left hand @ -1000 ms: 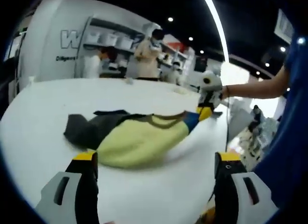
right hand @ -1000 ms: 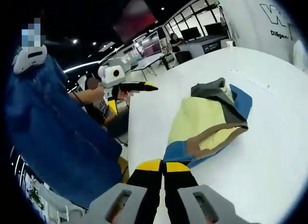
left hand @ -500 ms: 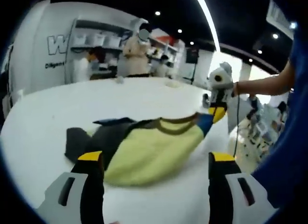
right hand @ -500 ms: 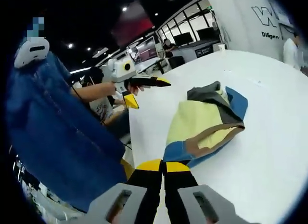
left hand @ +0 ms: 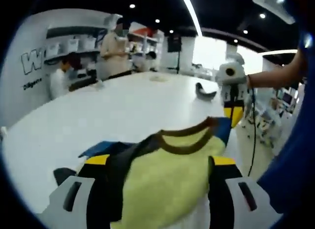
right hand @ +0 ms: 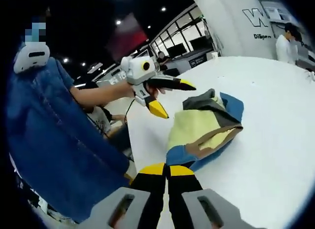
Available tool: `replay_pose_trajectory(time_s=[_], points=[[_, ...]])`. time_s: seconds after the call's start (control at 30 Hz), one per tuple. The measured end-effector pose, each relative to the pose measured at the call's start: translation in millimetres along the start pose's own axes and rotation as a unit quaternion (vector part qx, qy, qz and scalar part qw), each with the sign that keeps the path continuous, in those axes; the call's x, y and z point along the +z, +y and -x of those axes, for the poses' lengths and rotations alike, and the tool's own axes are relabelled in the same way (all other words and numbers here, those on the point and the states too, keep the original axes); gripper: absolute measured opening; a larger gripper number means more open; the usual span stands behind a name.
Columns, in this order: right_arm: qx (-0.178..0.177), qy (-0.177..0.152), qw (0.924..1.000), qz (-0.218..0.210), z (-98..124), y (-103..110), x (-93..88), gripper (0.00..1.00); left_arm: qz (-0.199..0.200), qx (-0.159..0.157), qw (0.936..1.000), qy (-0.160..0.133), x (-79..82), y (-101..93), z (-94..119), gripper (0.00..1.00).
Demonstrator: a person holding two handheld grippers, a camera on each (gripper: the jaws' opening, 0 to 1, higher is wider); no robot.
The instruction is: Fold the garment on the visible template until the final outline fits inside the template.
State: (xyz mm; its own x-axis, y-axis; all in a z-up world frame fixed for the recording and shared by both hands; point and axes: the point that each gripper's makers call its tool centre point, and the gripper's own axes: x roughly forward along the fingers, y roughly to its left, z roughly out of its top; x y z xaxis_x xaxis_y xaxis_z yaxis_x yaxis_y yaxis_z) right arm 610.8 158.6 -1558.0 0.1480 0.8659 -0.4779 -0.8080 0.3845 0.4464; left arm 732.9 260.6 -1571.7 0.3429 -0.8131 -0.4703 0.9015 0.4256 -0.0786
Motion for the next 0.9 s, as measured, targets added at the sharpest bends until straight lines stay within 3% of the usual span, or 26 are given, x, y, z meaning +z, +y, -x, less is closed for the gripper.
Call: replay_pose_trajectory(time_s=[0.23,0.53,0.63,0.9], points=[[-0.006,-0.018,0.9998,-0.007,0,-1,-0.3,0.0,-0.028,-0.028,0.9989,0.024,1.8,0.3,-25,0.71],[-0.007,-0.04,0.999,-0.02,-3,-1,-0.1,0.0,-0.071,-0.059,0.9934,0.068,-6.4,15.0,-51,0.64],[-0.007,-0.042,0.9988,-0.023,-3,-2,-0.6,0.0,-0.085,-0.072,0.9907,0.079,-6.7,10.5,-56,0.62],[-0.009,-0.051,0.9982,-0.03,-3,-4,0.6,0.0,-0.108,-0.096,0.9853,0.092,-6.1,14.9,-71,0.49]])
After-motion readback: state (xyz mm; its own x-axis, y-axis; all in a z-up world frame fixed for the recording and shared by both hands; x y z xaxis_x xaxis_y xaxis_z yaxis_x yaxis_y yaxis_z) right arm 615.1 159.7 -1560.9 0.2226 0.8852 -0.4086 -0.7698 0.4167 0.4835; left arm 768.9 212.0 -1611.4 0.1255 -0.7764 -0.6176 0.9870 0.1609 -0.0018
